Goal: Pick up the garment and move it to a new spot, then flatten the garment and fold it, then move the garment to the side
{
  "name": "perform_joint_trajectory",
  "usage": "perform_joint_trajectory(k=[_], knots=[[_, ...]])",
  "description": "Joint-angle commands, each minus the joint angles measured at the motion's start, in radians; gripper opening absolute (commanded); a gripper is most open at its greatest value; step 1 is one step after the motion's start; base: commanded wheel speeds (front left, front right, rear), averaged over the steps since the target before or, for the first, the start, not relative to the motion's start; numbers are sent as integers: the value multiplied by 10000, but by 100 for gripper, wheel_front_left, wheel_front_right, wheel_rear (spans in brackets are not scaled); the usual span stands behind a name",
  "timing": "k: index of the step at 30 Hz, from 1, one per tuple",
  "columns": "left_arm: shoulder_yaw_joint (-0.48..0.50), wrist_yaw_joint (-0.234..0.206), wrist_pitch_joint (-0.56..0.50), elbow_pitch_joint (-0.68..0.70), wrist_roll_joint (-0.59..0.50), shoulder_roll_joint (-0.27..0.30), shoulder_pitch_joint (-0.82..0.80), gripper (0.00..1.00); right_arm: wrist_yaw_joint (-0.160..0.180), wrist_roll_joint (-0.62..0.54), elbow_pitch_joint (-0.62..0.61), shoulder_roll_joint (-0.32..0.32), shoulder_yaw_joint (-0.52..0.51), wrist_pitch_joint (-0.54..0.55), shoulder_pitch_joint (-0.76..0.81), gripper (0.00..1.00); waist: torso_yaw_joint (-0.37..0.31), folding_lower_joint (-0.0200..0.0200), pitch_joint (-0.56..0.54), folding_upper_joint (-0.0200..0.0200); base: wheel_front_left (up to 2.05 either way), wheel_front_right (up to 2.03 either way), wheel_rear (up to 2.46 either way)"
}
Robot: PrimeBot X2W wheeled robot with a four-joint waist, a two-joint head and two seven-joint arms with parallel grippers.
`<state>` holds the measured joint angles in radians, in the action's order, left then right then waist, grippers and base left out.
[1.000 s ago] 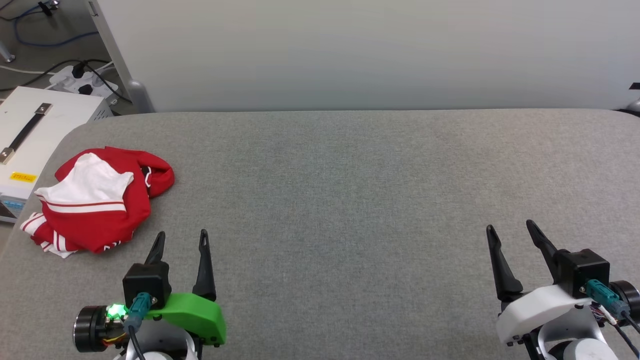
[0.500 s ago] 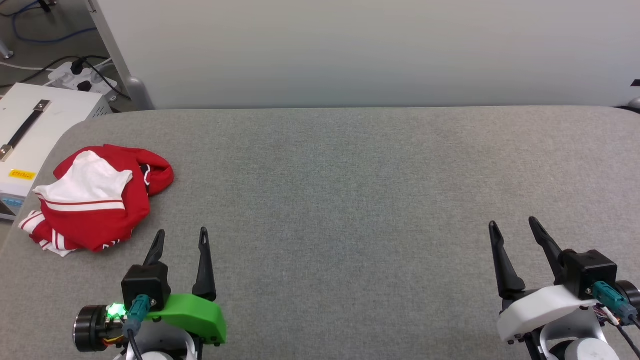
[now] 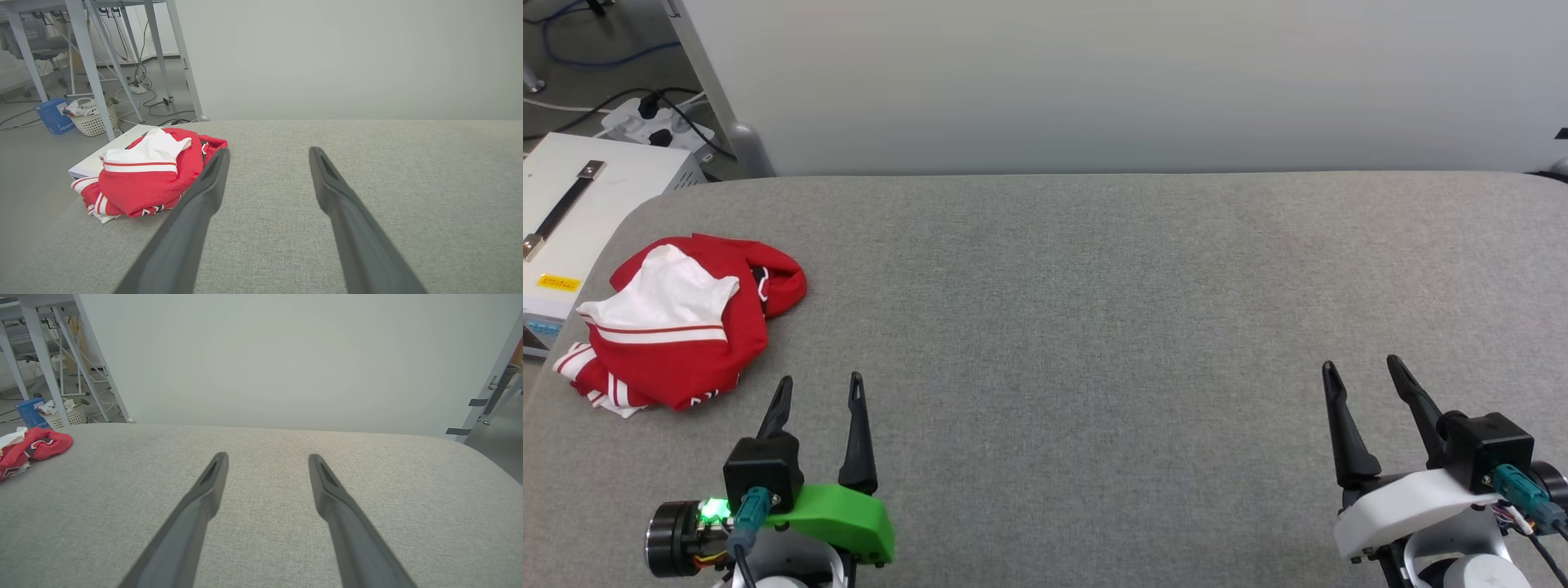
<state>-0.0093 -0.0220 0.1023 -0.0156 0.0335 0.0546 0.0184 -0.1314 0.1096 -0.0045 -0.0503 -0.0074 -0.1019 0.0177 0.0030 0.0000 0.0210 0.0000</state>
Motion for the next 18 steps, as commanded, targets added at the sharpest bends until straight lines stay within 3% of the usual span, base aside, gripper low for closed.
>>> perform_joint_trajectory(k=[1,18], knots=[[-16,-56,99,-25,41,-18,-72,100,3,107,32,1,14,-123,58,100,2,0,1,0,0,0,0],[-43,-124,452,-191,42,-24,-39,100,4,51,127,1,83,-472,125,100,-1,0,69,0,0,0,0]])
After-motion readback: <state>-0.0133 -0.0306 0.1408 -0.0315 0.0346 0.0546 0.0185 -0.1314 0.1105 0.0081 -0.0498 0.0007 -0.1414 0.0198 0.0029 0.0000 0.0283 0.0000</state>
